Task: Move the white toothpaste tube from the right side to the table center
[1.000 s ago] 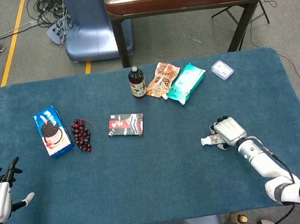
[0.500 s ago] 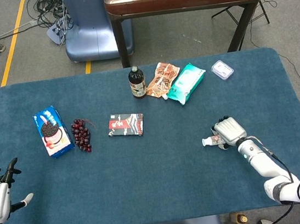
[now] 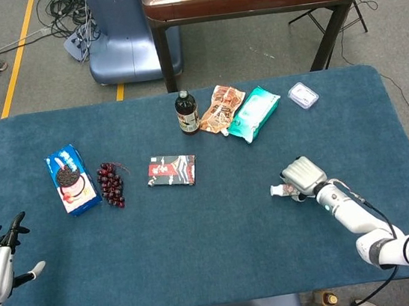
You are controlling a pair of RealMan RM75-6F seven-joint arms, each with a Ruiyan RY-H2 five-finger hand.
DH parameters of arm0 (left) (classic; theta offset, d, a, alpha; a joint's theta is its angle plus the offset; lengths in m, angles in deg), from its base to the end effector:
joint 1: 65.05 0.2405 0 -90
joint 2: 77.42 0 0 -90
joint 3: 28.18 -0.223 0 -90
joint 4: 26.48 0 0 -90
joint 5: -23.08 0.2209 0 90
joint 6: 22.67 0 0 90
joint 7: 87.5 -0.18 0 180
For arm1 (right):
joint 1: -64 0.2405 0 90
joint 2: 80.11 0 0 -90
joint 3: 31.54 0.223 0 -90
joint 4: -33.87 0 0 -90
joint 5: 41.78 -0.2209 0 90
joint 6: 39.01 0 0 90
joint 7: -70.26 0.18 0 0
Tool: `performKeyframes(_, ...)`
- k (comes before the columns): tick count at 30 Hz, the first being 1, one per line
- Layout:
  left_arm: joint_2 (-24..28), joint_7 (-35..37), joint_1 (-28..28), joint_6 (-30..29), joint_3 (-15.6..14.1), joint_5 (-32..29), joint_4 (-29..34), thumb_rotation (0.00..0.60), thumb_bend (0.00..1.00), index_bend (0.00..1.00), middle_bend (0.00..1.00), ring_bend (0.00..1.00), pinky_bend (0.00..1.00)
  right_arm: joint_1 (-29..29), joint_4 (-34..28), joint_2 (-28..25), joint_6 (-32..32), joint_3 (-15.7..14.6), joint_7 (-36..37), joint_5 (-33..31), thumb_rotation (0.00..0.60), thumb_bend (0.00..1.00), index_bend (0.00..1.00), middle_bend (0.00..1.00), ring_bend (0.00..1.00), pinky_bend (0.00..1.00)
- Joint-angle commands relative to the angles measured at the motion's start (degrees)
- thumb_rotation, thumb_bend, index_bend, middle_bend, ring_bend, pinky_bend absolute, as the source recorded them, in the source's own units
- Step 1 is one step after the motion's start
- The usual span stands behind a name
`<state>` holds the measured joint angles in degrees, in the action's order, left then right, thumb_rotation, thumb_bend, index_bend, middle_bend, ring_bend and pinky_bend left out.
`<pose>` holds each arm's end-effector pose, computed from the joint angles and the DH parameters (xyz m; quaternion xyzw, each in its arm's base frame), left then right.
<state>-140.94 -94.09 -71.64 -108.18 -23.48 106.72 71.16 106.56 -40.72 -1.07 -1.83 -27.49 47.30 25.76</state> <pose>-0.2629 0.2287 0.1377 -0.5895 -0.3678 -0.3937 0.6019 -0.2227 -0.3732 -0.0172 0.8355 -0.2956 0.1563 0.4361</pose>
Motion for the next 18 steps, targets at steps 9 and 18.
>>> performKeyframes(9, 4.19, 1.24, -6.36, 7.76, 0.5, 4.12, 0.35, 0.6, 0.09, 0.07, 0.32, 0.41, 0.12, 7.68, -7.18, -5.97, -7.35, 1.8, -0.87, -2.25, 0.6, 0.9, 0.79, 0.68, 0.65, 0.34)
performKeyframes(18, 5.21, 3.31, -11.17, 11.96, 1.23, 6.49, 0.15, 0.6, 0.09, 0.07, 0.33, 0.41, 0.12, 13.42, -11.26, -7.88, -10.09, 0.31, -4.4, -5.3, 0.6, 0.91, 0.82, 0.7, 0.67, 0.35)
